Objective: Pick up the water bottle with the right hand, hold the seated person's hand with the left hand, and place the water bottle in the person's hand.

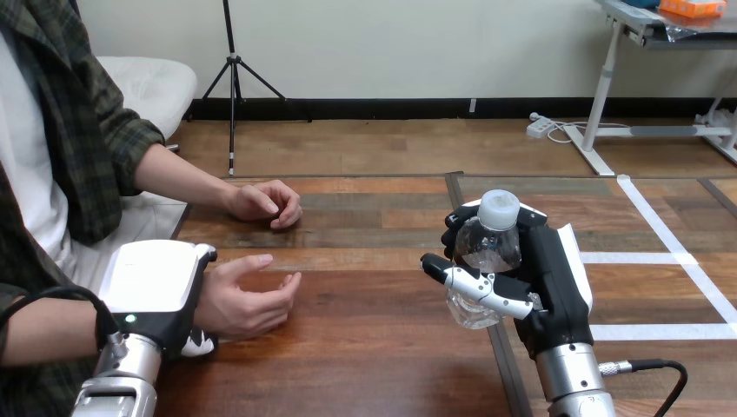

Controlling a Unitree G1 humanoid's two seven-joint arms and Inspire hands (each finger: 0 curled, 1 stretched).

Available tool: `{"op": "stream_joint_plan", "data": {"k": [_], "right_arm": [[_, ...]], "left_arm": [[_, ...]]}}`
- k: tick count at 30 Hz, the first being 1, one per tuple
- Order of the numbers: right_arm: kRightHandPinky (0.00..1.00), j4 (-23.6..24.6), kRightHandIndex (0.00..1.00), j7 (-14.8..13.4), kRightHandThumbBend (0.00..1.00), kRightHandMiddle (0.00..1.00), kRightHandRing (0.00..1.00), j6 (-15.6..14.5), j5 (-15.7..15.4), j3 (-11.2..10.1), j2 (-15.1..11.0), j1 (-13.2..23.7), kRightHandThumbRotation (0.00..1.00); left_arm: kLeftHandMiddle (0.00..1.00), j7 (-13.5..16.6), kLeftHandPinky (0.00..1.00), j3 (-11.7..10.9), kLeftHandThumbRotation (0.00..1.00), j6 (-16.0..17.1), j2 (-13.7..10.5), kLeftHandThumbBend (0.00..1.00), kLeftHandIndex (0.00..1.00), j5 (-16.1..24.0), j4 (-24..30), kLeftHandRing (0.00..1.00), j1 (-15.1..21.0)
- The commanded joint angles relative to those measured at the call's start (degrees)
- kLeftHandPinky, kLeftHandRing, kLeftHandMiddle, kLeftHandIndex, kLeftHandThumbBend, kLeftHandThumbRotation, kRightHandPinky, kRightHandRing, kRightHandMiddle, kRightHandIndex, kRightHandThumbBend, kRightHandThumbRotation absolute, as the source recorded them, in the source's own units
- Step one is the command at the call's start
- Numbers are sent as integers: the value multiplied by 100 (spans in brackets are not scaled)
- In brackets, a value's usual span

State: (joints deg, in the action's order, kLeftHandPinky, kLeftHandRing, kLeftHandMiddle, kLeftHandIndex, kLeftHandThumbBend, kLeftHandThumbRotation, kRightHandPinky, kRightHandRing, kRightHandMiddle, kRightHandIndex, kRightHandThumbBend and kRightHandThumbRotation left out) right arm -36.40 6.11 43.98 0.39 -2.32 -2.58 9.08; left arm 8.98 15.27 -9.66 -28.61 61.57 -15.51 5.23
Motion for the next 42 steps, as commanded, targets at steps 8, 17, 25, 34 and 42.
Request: {"op": "stream_joint_plan", "data": {"k": [8, 17, 25, 34, 42], "right_arm": [[39, 284, 48, 34, 71, 46, 42, 78, 137, -60, -27, 462, 0], [39, 284, 48, 88, 71, 47, 42, 74, 187, -69, -18, 467, 0], [39, 286, 48, 97, 71, 47, 42, 74, 200, -66, -30, 473, 0], [39, 351, 48, 107, 71, 47, 42, -6, 245, -69, -18, 460, 0], [39, 352, 48, 80, 71, 47, 42, 17, 200, -71, -43, 463, 0]], "left_arm": [[82, -355, 80, 185, 3, -403, -202, 84, 79, 56, -269, 81, 98], [80, -538, 79, 192, 1, -519, -252, 84, 78, -34, -159, 80, 60], [79, -597, 78, 178, 0, -544, -277, 84, 77, -58, -115, 78, 22], [79, -636, 77, 199, 0, -601, -281, 84, 77, -22, -119, 78, 2], [79, -705, 76, 197, 0, -618, -294, 85, 77, -48, -53, 78, -37]]}}
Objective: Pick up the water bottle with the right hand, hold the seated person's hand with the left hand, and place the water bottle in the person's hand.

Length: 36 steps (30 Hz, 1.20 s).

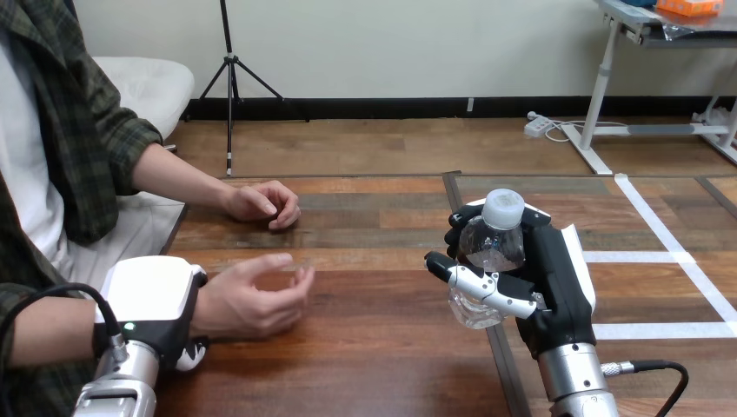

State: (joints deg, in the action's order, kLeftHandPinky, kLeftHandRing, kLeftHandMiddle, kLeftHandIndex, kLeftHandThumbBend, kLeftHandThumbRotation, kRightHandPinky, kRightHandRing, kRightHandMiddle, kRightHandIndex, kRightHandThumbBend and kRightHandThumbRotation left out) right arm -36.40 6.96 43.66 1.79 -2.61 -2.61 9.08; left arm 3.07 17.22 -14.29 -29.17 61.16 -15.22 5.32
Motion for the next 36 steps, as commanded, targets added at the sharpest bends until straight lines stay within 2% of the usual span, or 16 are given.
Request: {"op": "stream_joint_plan", "data": {"k": [1, 11, 16, 23, 36], "right_arm": [[39, 356, 48, -10, 71, 47, 42, 45, 55, -41, -41, 462, 0], [39, 327, 48, 1, 71, 47, 43, 85, 72, -50, -51, 480, 0], [40, 315, 48, -22, 71, 47, 43, 98, 44, -56, -59, 483, 0], [40, 300, 48, 3, 71, 47, 43, 115, 65, -57, -65, 486, 0], [40, 344, 48, 46, 71, 47, 43, 55, 108, -52, -58, 466, 0]], "left_arm": [[79, -117, 76, 3, 0, -156, -241, 85, 77, -10, -76, 78, -49], [77, -46, 72, 11, 0, -255, -217, 85, 76, 27, -137, 74, -31], [70, 12, 63, -34, 0, -292, -173, 85, 71, -36, -160, 67, -25], [64, 354, 56, -67, 0, -229, -144, 84, 66, -109, -258, 60, -36], [60, 582, 50, -71, 0, -196, -102, 82, 62, -305, -293, 55, -39]]}}
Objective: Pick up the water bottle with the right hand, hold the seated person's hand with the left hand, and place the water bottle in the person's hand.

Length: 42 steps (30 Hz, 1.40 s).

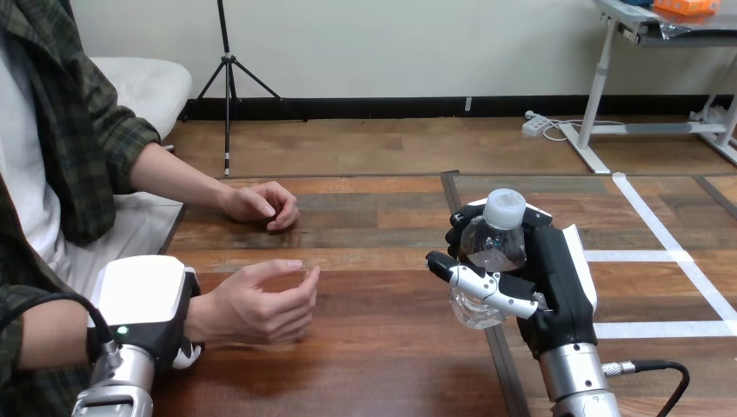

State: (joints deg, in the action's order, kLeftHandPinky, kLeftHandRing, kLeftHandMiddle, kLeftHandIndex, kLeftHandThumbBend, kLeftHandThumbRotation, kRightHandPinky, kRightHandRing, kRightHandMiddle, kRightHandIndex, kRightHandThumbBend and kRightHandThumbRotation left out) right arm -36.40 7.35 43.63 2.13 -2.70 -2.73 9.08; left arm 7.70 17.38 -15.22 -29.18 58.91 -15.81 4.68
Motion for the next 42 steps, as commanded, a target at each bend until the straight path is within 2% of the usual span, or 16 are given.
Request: {"op": "stream_joint_plan", "data": {"k": [1, 7, 22, 42], "right_arm": [[39, 349, 48, 2, 71, 47, 43, 55, 67, -43, -44, 464, 0], [39, 340, 48, 6, 71, 47, 43, 70, 66, -48, -49, 473, 0], [39, 359, 48, -23, 71, 47, 43, 69, 38, -59, -59, 481, 0], [40, 352, 48, 11, 70, 47, 43, 73, 58, -64, -73, 499, 0]], "left_arm": [[60, 141, 50, -80, 0, -103, -101, 82, 61, -87, -241, 55, 28], [58, 428, 47, -97, 0, 39, -78, 84, 59, -225, -334, 52, 29], [58, 710, 49, -34, 0, 193, -71, 84, 58, -453, -481, 53, 81], [53, 1248, 45, 31, 0, 707, -62, 87, 54, -615, -849, 49, 154]]}}
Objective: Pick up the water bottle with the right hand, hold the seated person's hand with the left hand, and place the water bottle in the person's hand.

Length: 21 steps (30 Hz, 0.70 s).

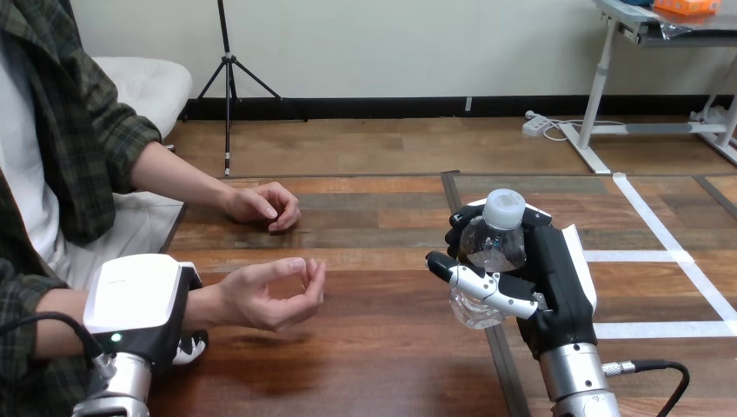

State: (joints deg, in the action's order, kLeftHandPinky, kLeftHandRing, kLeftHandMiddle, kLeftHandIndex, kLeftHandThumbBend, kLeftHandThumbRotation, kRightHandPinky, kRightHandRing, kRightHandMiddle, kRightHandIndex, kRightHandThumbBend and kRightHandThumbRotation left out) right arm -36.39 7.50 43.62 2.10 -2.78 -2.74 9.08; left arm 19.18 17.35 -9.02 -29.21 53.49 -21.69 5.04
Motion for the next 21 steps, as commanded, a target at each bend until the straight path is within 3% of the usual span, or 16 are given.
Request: {"op": "stream_joint_plan", "data": {"k": [1, 10, 21], "right_arm": [[40, 352, 48, -6, 70, 47, 43, 72, 61, -58, -72, 500, 0], [40, 387, 48, 23, 70, 47, 43, 47, 104, -64, -63, 501, 0], [40, 432, 48, 11, 70, 47, 43, 23, 92, -75, -59, 497, 0]], "left_arm": [[53, 118, 45, 36, 0, 104, -57, 87, 54, -77, -275, 49, 123], [53, 35, 44, 55, 0, 79, -42, 89, 53, -61, -202, 48, 110], [57, -348, 49, 154, 0, -113, 37, 87, 58, -30, -398, 52, 265]]}}
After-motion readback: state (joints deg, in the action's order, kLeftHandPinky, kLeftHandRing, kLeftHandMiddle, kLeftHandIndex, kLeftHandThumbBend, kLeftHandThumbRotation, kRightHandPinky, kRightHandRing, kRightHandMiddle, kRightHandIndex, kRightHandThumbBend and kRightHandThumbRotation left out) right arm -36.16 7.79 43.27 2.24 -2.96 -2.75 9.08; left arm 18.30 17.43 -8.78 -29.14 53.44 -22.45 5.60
